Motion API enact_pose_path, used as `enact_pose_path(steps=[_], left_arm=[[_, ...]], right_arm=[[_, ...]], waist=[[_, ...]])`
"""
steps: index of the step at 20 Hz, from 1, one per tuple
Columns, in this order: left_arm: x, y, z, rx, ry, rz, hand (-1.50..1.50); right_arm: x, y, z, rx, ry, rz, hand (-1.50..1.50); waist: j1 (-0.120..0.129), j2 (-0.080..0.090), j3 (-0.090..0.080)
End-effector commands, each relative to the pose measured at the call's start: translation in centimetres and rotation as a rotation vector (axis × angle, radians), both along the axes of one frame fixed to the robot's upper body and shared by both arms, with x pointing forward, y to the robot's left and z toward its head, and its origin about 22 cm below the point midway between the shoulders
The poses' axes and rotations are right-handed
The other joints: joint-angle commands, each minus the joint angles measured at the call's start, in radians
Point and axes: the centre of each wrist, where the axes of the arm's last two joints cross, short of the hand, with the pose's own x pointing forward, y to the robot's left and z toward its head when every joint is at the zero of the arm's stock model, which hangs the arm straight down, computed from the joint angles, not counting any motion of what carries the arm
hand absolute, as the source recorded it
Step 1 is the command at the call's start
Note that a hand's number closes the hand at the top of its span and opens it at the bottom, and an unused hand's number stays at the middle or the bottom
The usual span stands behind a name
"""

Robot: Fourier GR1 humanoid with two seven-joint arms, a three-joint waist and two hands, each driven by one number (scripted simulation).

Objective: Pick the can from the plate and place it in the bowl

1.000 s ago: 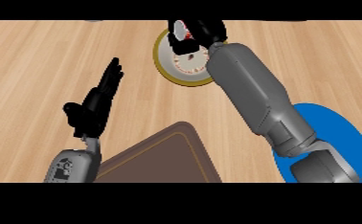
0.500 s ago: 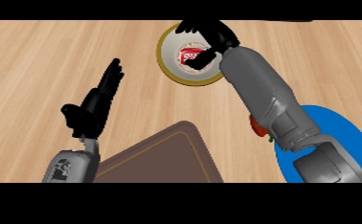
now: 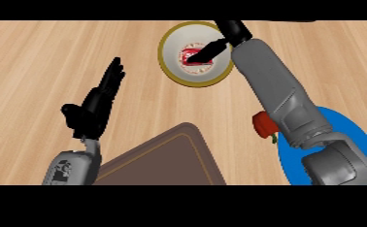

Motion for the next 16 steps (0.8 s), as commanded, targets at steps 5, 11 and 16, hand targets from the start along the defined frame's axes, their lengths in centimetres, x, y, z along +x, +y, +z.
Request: enact_pose_path(steps=[5,11,16], left_arm=[[-0.3,-0.6,0.2,-0.01,0.007,0.003,0.0],[-0.7,0.9,-0.3,-0.009,0.013,0.019,0.0],[0.4,-0.4,-0.7,-0.01,-0.003,0.015,0.0]], right_arm=[[1.2,-4.5,1.8,0.206,0.114,-0.039,-1.5],[1.5,-8.3,2.5,0.274,0.204,0.014,-1.5],[0.8,-11.4,0.4,0.303,0.232,0.071,-1.5]], waist=[[-0.008,-0.005,0.0],[-0.015,-0.008,0.0],[-0.015,-0.001,0.0]])
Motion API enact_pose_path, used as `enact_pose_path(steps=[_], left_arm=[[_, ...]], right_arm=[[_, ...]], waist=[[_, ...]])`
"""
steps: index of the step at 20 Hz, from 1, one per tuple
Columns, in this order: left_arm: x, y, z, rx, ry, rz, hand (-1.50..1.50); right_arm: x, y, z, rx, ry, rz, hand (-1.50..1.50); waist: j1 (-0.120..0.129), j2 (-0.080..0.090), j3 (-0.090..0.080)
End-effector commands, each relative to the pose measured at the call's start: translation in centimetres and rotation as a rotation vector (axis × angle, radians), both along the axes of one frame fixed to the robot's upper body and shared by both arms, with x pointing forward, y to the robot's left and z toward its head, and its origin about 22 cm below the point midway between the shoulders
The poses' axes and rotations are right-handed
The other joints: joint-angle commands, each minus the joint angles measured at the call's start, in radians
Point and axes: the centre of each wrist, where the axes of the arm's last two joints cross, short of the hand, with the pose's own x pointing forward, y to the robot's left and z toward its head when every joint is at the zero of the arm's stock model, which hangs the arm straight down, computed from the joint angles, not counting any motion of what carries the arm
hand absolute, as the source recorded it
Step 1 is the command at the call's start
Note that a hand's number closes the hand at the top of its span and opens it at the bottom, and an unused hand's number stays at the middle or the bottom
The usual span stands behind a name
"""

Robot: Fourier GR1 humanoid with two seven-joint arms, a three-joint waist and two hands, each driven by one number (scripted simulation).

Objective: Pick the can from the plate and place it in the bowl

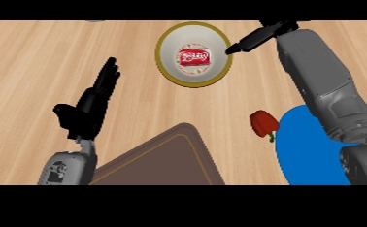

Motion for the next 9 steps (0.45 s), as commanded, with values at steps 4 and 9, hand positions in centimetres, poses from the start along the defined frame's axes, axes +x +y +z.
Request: enact_pose_path(steps=[4,9], left_arm=[[-0.5,-0.3,-0.3,0.006,-0.003,-0.022,0.0],[-1.1,-0.6,0.0,-0.009,-0.003,-0.008,0.0]], right_arm=[[-1.1,-4.1,-2.8,0.017,0.025,0.084,-1.5],[-1.9,-7.7,-3.0,0.024,0.019,0.089,-1.5]], waist=[[0.007,0.004,0.0],[0.01,0.002,0.001]])
